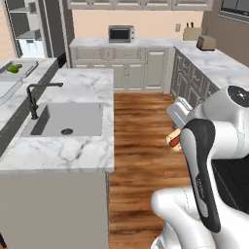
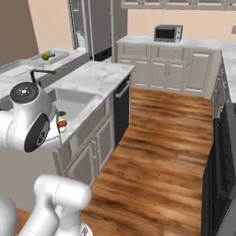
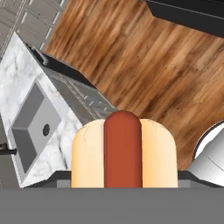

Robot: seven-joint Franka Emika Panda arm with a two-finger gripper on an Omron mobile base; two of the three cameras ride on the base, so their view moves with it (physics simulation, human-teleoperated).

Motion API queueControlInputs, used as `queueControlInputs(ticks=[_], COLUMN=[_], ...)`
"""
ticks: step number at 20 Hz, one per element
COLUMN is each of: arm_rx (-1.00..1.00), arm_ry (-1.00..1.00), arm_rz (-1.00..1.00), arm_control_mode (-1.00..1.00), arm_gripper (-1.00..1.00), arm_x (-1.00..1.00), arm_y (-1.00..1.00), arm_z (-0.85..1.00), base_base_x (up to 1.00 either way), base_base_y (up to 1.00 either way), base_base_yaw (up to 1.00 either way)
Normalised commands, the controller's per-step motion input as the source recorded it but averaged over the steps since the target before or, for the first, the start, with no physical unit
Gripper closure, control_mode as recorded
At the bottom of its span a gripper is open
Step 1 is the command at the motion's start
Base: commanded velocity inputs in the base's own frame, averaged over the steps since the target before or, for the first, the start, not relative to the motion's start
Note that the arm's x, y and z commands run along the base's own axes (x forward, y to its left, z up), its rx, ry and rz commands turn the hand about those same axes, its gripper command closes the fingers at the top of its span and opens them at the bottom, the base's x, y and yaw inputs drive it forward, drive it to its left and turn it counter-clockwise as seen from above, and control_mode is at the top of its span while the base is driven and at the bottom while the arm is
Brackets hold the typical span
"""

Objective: Place the cold items (cucumber and lime) from the fridge in one tupperware on the dining counter. Place the warm items (hot dog and kebab skewer) in the stove area in another tupperware.

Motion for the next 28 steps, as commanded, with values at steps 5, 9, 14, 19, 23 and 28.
queueControlInputs(ticks=[5,9,14,19,23,28], arm_rx=[0.00,0.00,0.00,0.00,0.00,0.00], arm_ry=[0.00,0.00,0.00,0.00,0.00,0.00], arm_rz=[0.00,0.00,0.00,0.00,0.00,0.00], arm_control_mode=[1.00,1.00,1.00,1.00,1.00,1.00], arm_gripper=[1.00,1.00,1.00,1.00,1.00,1.00], arm_x=[0.00,0.00,0.00,0.00,0.00,0.00], arm_y=[0.00,0.00,0.00,0.00,0.00,0.00], arm_z=[0.00,0.00,0.00,0.00,0.00,0.00], base_base_x=[-0.25,0.00,0.15,0.20,0.25,0.30], base_base_y=[0.93,1.00,1.00,1.00,1.00,1.00], base_base_yaw=[0.05,0.00,-0.08,-0.13,-0.14,-0.16])
